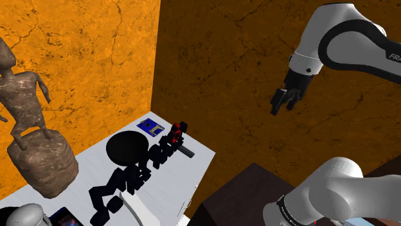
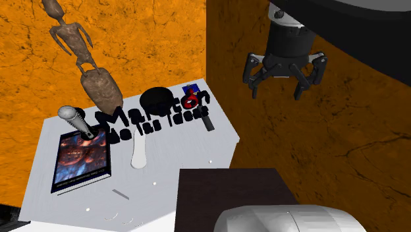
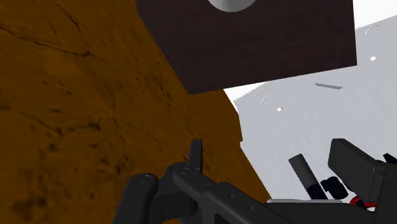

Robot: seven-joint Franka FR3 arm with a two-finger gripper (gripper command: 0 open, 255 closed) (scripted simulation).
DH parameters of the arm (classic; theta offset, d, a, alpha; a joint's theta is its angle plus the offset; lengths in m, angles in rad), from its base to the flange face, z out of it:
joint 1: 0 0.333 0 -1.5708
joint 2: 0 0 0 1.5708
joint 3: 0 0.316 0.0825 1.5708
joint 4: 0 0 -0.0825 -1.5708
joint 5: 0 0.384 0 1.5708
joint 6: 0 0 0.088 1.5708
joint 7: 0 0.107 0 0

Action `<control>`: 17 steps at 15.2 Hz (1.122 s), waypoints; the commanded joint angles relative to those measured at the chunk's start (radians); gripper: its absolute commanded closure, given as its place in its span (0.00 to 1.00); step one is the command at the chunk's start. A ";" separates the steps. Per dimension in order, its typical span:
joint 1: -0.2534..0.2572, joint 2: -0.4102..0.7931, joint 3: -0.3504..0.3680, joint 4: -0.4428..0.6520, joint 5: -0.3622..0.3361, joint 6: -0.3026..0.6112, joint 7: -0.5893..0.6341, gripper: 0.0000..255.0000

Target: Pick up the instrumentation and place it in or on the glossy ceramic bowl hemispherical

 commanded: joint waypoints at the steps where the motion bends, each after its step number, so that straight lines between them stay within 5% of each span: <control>1: 0.000 0.000 0.000 0.000 0.000 0.000 0.000 0.00; 17: 0.075 0.405 -0.035 -0.164 0.042 0.614 -0.113 0.00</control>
